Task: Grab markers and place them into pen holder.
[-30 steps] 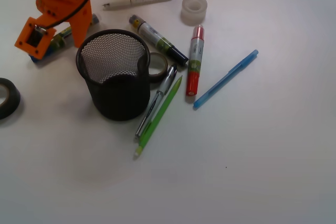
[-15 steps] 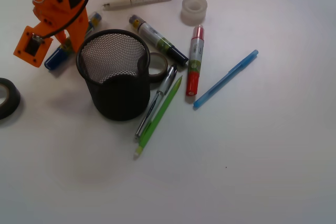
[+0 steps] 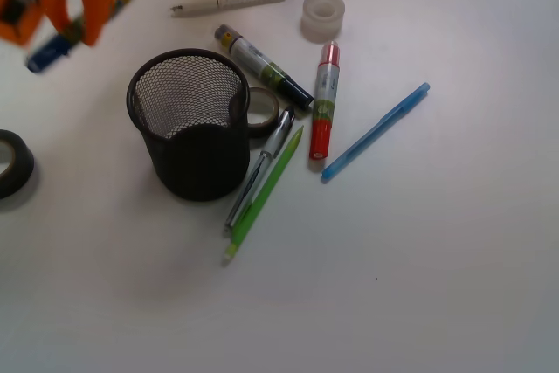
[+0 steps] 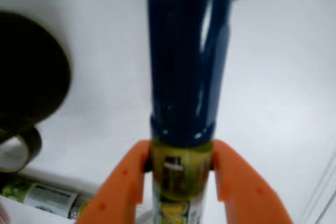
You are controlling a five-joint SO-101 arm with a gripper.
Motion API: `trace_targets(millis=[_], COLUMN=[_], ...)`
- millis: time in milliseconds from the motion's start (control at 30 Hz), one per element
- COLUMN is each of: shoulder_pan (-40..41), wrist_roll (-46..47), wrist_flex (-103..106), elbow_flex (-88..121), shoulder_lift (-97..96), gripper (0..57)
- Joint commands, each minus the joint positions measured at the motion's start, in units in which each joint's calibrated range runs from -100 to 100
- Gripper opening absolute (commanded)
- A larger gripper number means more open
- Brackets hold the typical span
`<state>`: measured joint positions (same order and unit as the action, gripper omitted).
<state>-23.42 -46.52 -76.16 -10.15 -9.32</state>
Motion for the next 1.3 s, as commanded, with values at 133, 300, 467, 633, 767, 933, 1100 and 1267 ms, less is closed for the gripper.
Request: trace_targets(millis=[133,300,467,633,767,933,1100,1267], shoulder_pan=[7.68,17.55,23.01,23.98,23.38,23.38,23.38,23.38], wrist_roll=[-2.1,-6.45,-7.96,-7.96,-7.72,-7.67,-7.42,-5.27], wrist_flex=[4.15,19.55,34.25,43.26,59.01,81.67,89.54,89.54], elbow_flex=[-11.68,-8.14,3.27,16.77,29.27,40.95,45.21,45.39], shoulder_lift=[12.17,12.59,15.31,19.73,21.94,21.35,21.43,22.2], gripper=[0.5,0.5,0.5,0.5,0.5,0.8,15.0,29.4])
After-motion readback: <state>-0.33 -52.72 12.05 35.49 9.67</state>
